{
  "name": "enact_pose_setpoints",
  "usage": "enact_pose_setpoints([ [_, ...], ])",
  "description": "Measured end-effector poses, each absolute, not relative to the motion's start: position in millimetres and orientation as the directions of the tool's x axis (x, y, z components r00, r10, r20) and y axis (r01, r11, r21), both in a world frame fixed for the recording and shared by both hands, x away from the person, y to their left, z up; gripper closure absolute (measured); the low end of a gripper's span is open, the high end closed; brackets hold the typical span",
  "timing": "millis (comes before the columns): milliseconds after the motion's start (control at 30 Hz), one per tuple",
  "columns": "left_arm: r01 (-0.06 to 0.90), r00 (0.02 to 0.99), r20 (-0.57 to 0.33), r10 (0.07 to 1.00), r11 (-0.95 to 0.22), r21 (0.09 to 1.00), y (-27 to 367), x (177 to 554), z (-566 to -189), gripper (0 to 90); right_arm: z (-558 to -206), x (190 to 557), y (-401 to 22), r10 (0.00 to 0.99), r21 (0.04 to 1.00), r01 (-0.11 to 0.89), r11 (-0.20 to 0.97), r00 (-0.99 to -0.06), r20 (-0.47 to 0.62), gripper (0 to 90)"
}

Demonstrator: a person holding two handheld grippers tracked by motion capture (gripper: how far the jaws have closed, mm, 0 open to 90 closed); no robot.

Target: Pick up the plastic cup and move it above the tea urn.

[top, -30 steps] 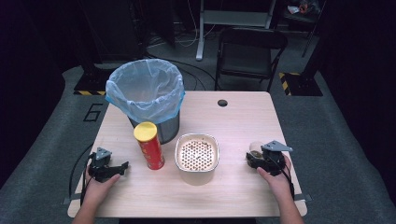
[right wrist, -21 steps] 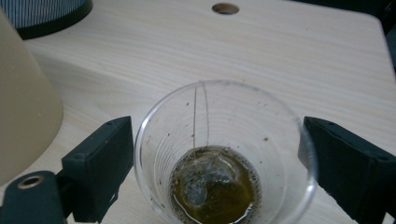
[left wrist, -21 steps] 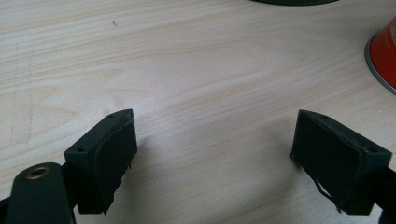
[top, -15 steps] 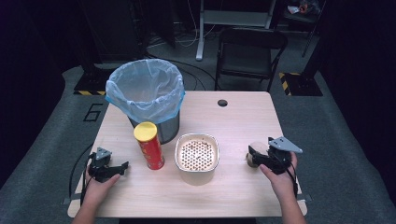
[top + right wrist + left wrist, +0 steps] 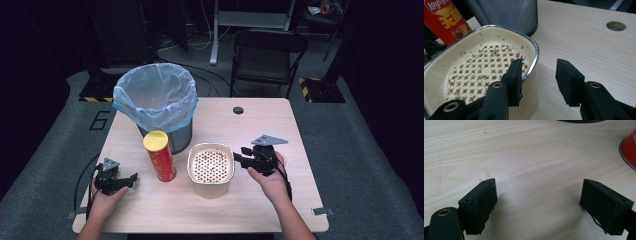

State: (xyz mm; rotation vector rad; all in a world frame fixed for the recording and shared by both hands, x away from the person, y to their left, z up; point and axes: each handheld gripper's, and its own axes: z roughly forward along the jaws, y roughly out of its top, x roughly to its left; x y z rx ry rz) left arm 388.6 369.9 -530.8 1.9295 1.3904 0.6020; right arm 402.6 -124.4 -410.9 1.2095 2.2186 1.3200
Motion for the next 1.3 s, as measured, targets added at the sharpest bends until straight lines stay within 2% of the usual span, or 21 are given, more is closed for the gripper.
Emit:
enact_pose_setpoints([
  [233,0.634,0.326,-0.017,0.945,-0.205,0.745,370,389,-531,13.7,-417,411,-104,0.761,0.788,0.539,0.296,-0.632,0.147,66.6],
  [1067,0.635,0.322,-0.016,0.947,-0.203,0.745,369,388,-531,13.6,-417,358,-162,0.768,0.787,0.529,0.317,-0.63,0.115,67.7],
  [1167,0.635,0.322,-0.015,0.947,-0.204,0.745,369,388,-531,13.6,-416,355,-167,0.775,0.798,0.529,0.29,-0.618,0.128,61.0],
  [1300,0.635,0.322,-0.015,0.947,-0.204,0.745,369,388,-531,13.6,-409,351,-181,0.802,0.846,0.491,0.208,-0.58,0.139,43.5],
])
